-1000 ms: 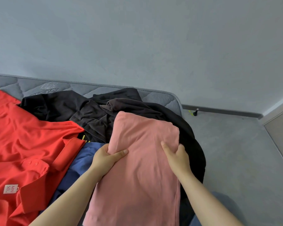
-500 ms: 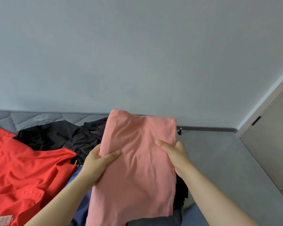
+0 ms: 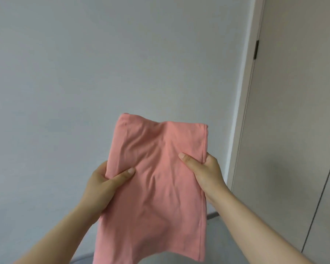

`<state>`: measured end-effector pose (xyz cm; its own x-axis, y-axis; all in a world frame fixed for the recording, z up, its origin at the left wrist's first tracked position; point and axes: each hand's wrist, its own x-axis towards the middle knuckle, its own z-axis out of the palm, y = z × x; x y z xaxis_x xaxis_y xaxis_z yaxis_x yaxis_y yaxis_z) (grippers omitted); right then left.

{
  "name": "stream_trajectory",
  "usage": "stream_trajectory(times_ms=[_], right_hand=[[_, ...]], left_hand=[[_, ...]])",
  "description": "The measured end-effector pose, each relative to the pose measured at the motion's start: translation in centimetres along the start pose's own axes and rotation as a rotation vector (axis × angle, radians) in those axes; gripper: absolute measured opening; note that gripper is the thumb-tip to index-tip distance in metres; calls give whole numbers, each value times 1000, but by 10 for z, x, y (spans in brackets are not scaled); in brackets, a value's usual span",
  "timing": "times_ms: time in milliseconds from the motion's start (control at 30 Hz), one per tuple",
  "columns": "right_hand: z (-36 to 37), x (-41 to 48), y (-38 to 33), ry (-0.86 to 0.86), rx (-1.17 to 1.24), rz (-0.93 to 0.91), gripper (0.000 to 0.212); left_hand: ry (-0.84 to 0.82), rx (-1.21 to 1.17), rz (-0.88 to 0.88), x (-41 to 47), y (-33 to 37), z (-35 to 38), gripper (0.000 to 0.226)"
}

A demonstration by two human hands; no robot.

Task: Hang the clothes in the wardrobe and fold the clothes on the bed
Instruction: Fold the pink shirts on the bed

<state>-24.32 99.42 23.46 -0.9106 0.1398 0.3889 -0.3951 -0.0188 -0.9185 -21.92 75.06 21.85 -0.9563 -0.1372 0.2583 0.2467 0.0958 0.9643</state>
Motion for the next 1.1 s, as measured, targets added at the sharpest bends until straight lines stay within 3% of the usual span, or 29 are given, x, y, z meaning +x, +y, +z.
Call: stream_trajectory(times_ms=[267, 533, 800, 1100], right_hand=[[-125, 147, -70, 151, -25, -139, 19], [-209, 228, -259, 233, -128, -278, 16], [-248, 246, -452, 380, -251, -444, 20], [-283, 232, -522, 552, -435, -528, 14]], left_hand=[[-88, -60, 119, 126, 97, 161, 50], [-191, -136, 192, 182, 283, 247, 52], [-307, -247, 313, 199, 458, 294, 54], [-489, -370, 350, 214, 508, 361, 48]])
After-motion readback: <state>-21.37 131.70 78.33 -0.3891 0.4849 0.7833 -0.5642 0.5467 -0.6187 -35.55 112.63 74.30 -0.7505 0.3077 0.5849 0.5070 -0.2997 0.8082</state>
